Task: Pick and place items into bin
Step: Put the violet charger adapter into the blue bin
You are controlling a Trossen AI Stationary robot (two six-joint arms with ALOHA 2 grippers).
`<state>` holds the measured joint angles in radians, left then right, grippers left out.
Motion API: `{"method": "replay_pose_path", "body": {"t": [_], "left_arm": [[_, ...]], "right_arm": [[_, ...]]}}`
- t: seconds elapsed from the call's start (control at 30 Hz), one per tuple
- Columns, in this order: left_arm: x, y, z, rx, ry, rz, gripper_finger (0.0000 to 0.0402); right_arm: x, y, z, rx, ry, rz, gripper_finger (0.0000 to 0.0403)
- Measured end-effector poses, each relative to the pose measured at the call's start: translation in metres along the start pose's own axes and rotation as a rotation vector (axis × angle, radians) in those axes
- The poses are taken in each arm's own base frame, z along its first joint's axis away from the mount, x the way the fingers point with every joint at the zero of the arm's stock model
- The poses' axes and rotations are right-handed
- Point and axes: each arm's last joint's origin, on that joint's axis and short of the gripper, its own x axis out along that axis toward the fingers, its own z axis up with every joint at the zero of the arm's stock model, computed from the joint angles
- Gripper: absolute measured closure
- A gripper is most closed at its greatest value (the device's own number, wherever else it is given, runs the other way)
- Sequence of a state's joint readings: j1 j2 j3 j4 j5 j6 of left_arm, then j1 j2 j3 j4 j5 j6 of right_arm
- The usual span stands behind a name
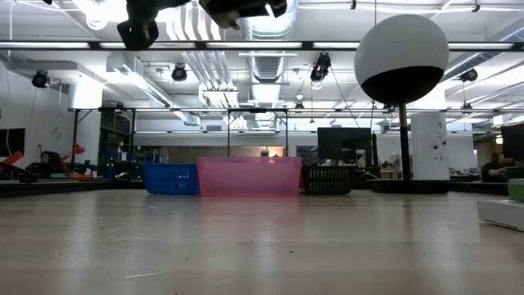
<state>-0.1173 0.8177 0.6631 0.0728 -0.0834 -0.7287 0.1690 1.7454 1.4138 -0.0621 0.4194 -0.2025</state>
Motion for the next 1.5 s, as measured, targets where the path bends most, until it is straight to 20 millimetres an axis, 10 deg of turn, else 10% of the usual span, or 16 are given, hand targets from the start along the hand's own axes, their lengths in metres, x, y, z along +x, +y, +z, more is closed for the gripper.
{"method": "replay_pose_path", "body": {"t": [1.2,1.5], "left_arm": [[0.059,0.013,-0.009,-0.150,-0.118,0.302,0.0195],[0.059,0.013,-0.008,-0.154,-0.123,0.299,0.0261]], "right_arm": [[0.003,-0.013,-0.008,-0.143,0.105,-0.009,0.0219],[0.004,-0.013,-0.007,-0.146,0.100,-0.010,0.0219]]}}
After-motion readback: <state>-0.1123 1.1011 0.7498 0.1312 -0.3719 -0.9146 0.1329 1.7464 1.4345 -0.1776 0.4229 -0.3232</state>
